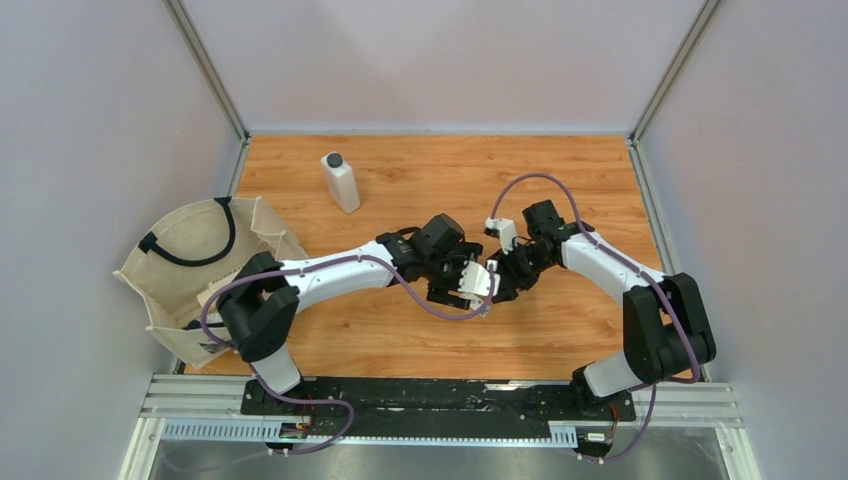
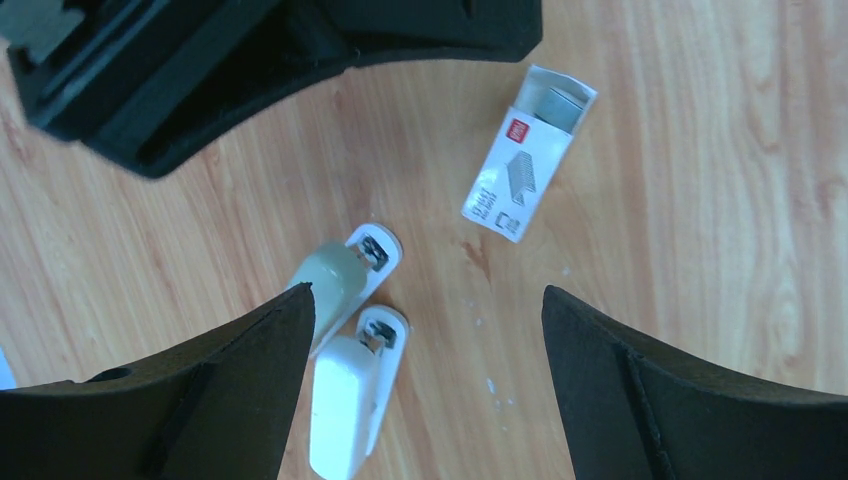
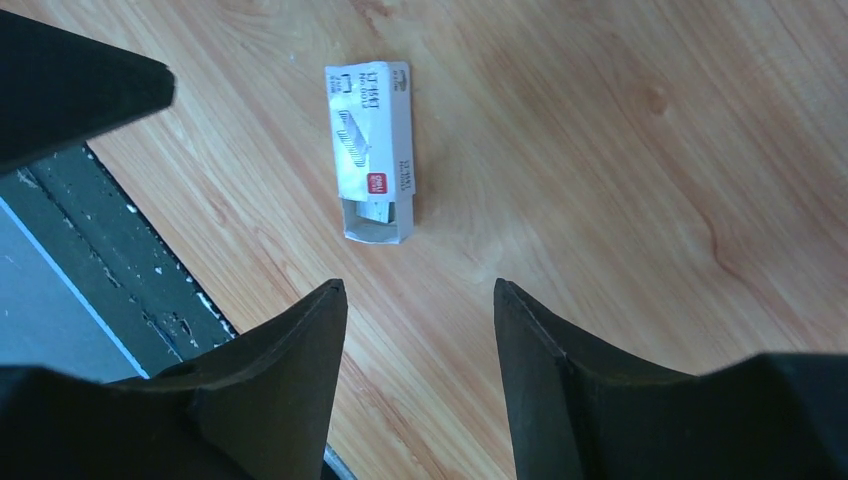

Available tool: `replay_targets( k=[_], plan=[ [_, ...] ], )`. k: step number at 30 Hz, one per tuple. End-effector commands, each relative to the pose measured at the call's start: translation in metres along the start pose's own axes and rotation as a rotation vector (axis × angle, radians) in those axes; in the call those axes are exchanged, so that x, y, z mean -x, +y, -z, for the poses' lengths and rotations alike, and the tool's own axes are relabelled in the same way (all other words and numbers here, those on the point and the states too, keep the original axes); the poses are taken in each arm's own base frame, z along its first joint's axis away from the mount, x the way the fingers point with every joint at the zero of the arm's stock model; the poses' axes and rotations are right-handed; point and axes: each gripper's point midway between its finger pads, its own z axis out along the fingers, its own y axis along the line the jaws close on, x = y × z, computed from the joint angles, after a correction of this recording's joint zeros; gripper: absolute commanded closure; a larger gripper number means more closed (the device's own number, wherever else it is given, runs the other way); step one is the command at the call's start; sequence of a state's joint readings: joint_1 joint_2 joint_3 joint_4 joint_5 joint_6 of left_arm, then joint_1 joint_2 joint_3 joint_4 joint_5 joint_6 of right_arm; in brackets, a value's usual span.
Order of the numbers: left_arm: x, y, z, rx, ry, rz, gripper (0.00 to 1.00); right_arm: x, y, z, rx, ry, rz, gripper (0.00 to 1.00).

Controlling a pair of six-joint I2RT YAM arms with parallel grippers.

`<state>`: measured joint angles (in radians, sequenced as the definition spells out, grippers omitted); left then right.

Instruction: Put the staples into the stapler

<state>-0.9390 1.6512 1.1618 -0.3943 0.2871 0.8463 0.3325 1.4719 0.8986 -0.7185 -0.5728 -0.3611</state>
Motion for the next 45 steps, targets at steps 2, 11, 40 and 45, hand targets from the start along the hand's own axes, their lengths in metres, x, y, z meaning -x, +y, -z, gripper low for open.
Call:
replay_targets(
  k=[2,11,40,45],
  plan=[
    [0.014,0.027,-0.024,0.054,0.002,-0.092,0.10,0.007,-0.017,0.004,-0.047,-0.020,-0.112,0.40],
    [0.023,-0.005,-0.053,-0.135,-0.013,-0.099,0.19,-0.002,-0.041,0.018,-0.012,-0.072,-0.305,0.42],
    [-0.005,-0.037,-0.091,-0.170,0.150,-0.105,0.29,0.001,-0.042,0.026,0.012,-0.120,-0.313,0.43],
    [-0.006,-0.042,-0.095,-0.196,0.156,-0.084,0.35,0.001,-0.043,0.025,0.013,-0.119,-0.316,0.43]
  ],
)
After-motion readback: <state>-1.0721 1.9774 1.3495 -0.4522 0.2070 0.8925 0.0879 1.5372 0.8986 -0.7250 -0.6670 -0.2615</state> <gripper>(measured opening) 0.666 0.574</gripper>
